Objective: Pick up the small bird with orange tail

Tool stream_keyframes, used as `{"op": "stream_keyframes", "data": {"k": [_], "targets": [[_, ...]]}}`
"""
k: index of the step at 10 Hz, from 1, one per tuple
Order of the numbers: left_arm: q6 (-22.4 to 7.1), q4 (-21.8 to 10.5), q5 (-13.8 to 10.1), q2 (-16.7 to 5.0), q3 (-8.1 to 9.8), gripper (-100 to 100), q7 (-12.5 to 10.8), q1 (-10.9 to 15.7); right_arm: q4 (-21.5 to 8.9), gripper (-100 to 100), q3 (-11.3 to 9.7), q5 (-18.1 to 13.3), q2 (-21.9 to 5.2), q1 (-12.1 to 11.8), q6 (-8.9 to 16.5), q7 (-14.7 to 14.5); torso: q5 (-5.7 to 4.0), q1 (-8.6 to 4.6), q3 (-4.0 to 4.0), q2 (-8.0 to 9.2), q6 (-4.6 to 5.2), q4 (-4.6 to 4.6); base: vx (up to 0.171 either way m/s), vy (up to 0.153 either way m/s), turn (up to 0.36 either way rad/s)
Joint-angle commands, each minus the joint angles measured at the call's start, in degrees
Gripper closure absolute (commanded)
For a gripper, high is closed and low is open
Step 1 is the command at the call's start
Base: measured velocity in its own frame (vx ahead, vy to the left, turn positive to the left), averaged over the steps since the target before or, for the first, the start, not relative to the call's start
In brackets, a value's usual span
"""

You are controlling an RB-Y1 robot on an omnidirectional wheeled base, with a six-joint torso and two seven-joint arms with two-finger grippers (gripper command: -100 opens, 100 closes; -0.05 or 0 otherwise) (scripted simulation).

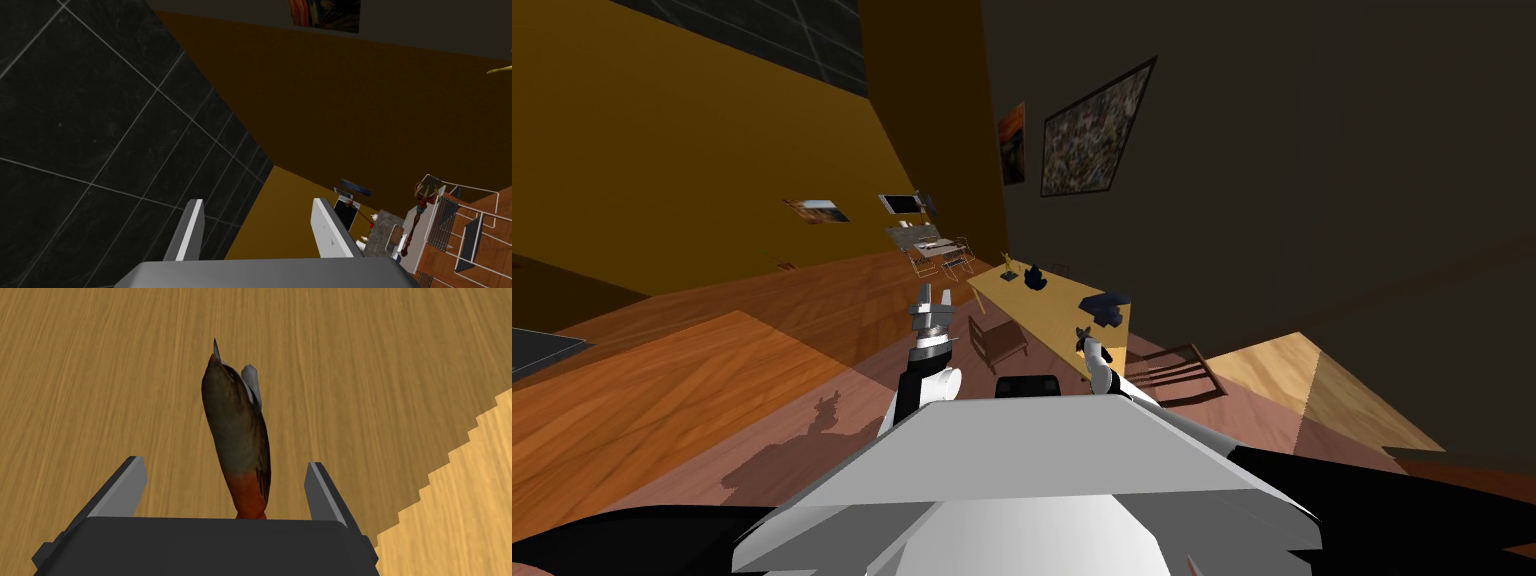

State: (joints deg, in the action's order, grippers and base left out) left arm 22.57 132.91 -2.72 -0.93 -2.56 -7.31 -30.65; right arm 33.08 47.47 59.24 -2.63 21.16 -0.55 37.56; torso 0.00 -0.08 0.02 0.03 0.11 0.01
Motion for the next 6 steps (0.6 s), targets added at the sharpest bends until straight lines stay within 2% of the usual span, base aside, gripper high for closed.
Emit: {"op": "stream_keyframes", "data": {"k": [1,2,3,6], "targets": [[0.0,0.0,0.0,0.0,0.0,0,0.0,0.0,0.1,-100,0.3,0.0,0.1,0.0,0.1,-1.7,0.0,0.0,0.0,0.0,0.0,0.0,-0.002,-0.004,-0.012],[0.0,0.0,0.0,0.0,0.0,0,0.0,0.0,0.1,-100,0.2,0.0,0.1,0.0,0.1,-1.1,0.01,0.06,-0.01,-0.03,-0.01,0.0,0.0,0.0,0.0],[0.0,0.0,0.0,0.0,0.0,0,0.0,0.0,0.1,100,0.3,0.0,0.1,0.0,0.1,-1.3,0.02,0.08,-0.02,-0.04,-0.01,-0.01,0.0,0.0,0.0],[0.0,0.0,0.0,0.0,0.0,0,0.0,0.0,0.1,100,0.2,0.0,0.0,0.0,0.1,-1.4,-0.01,0.07,-0.01,-0.03,0.01,0.01,0.0,0.0,0.0]]}}
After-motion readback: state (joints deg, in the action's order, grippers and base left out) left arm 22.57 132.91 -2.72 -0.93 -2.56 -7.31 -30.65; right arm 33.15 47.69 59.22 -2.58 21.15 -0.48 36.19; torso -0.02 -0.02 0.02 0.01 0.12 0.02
